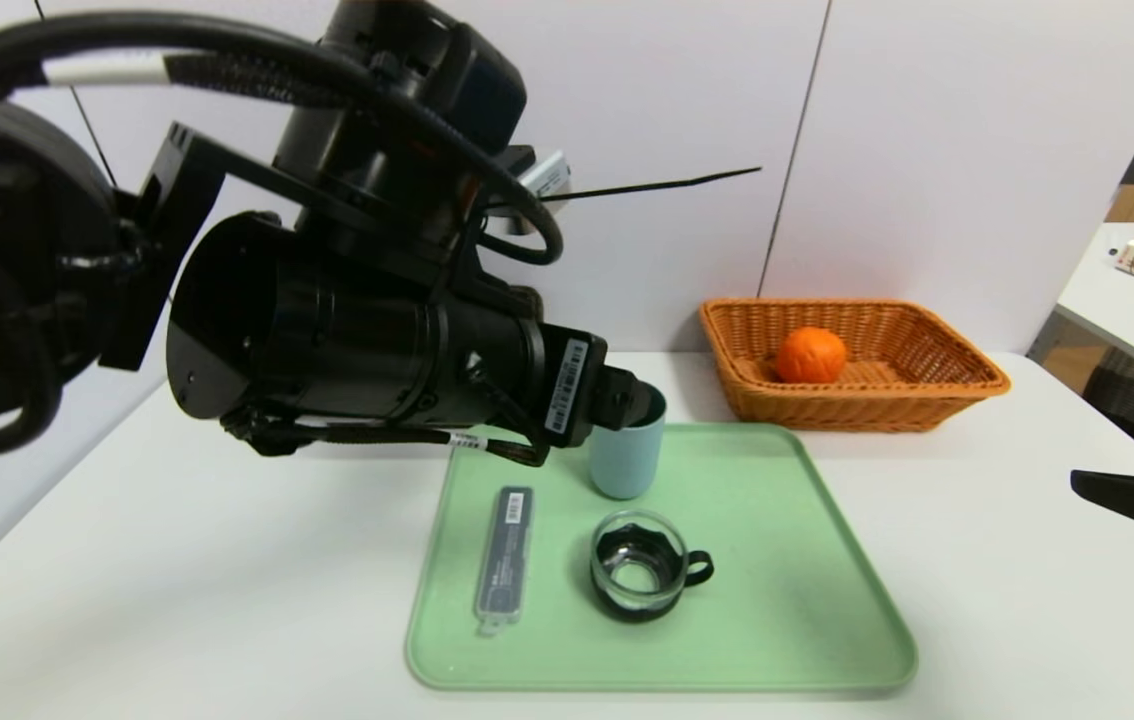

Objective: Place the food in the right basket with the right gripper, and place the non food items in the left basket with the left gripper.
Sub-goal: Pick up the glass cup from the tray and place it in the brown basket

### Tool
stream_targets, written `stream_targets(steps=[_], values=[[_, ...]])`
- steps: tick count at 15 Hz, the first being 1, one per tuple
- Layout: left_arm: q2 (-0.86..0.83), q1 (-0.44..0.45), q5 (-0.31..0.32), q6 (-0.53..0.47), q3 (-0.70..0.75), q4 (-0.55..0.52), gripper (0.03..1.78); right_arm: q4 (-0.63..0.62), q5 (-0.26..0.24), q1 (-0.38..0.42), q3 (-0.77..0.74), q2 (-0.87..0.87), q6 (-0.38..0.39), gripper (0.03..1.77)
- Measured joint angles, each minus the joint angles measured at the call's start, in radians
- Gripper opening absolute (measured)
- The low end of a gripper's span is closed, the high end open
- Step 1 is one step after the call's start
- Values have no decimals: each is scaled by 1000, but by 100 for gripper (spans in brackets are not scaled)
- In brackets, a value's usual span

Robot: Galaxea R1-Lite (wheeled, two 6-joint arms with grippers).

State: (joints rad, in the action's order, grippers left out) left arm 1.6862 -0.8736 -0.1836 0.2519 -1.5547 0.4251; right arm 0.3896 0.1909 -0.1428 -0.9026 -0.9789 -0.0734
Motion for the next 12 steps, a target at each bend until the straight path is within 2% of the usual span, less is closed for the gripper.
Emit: stream_targets(steps=[5, 7, 9, 12], values=[[115, 1, -5, -6, -388, 405, 169, 0, 0, -3, 7, 1, -11, 169], [162, 1, -24, -10, -433, 523, 169, -1, 1, -3, 9, 1, -11, 169], [202, 3, -29, -7, -444, 532, 169, 0, 1, -2, 11, 1, -14, 169], [253, 19, -32, -4, -447, 475, 169, 1, 1, -3, 16, 4, -16, 170]])
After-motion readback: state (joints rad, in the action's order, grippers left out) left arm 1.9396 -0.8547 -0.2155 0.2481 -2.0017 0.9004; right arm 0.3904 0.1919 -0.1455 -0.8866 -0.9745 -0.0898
